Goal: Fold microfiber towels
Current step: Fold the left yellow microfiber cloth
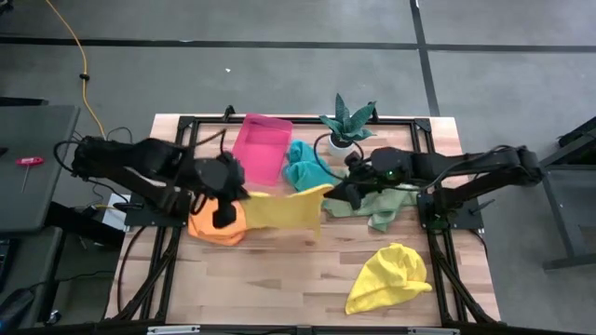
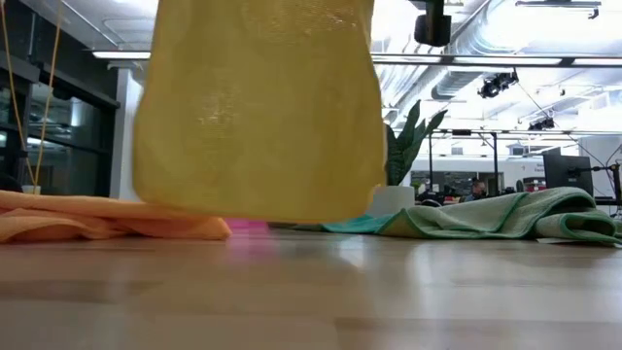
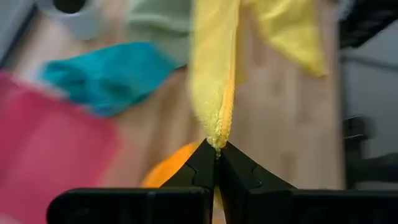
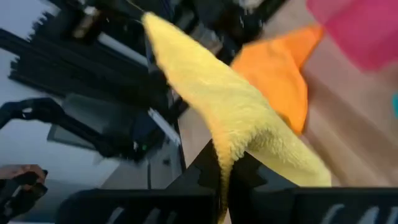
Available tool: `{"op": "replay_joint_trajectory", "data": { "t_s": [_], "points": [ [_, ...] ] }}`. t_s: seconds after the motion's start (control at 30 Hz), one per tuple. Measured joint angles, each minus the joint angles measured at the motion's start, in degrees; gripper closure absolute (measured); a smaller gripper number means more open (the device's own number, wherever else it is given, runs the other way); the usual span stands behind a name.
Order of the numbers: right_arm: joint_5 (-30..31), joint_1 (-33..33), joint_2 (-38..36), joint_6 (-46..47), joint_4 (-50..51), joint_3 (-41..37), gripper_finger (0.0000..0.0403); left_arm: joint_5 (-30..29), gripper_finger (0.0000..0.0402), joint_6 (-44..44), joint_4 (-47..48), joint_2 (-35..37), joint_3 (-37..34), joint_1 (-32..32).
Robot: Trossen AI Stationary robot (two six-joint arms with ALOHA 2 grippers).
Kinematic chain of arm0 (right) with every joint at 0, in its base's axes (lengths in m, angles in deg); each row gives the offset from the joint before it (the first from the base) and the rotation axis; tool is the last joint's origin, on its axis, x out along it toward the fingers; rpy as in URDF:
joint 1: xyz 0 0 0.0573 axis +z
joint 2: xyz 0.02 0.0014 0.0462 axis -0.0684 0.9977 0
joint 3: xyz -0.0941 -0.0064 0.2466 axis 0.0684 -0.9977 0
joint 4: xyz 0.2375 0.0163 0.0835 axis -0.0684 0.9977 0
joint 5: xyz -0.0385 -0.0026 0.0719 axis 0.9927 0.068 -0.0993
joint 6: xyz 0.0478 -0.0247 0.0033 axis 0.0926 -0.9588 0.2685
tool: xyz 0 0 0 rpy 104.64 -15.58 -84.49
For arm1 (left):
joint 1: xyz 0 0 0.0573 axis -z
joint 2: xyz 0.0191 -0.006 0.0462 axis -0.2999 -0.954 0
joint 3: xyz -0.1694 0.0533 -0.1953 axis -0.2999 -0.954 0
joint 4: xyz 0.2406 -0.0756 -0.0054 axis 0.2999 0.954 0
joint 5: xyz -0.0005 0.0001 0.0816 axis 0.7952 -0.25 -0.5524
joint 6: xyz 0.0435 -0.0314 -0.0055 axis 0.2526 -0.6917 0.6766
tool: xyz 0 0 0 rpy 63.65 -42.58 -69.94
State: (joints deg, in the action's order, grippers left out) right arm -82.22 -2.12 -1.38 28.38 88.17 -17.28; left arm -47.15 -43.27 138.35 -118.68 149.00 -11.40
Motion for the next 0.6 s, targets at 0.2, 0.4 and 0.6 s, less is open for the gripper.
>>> {"op": "replay_joint_trajectory", "data": {
  "t_s": [0.2, 0.4, 0.6],
  "points": [
    [1.0, -2.2, -1.5, -6.4, 4.7, 4.6, 0.0403, -6.2, 0.0401, 3.2, 10.0, -0.1, 6.7, -3.0],
    [2.7, -0.9, 0.2, -15.3, 21.4, 14.6, 0.0403, -7.3, 0.0401, 2.0, 11.4, -0.2, 8.1, -2.0],
    [4.8, 4.7, 3.0, -18.5, 29.5, 17.0, 0.0403, -11.0, 0.0401, -4.4, 11.0, -2.5, 5.1, 4.9]
  ]
}}
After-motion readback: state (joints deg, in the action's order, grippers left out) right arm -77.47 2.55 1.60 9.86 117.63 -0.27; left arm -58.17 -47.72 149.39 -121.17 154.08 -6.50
